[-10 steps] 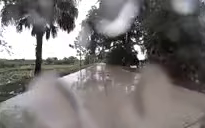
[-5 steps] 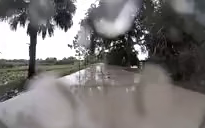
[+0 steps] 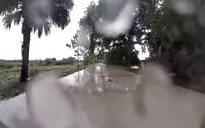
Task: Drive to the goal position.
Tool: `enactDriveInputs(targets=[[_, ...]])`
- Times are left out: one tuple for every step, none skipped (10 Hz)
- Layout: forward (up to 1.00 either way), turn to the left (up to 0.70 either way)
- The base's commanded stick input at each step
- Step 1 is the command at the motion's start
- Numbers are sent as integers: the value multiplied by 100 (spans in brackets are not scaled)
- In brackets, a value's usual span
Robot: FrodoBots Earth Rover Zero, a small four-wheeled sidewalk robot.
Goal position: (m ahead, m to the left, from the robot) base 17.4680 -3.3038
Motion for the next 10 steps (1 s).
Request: enactDriveInputs(targets=[[85, 0], [85, 0], [85, 0], [85, 0], [85, 0], [85, 0], [85, 0], [85, 0], [85, 0], [85, 0]])
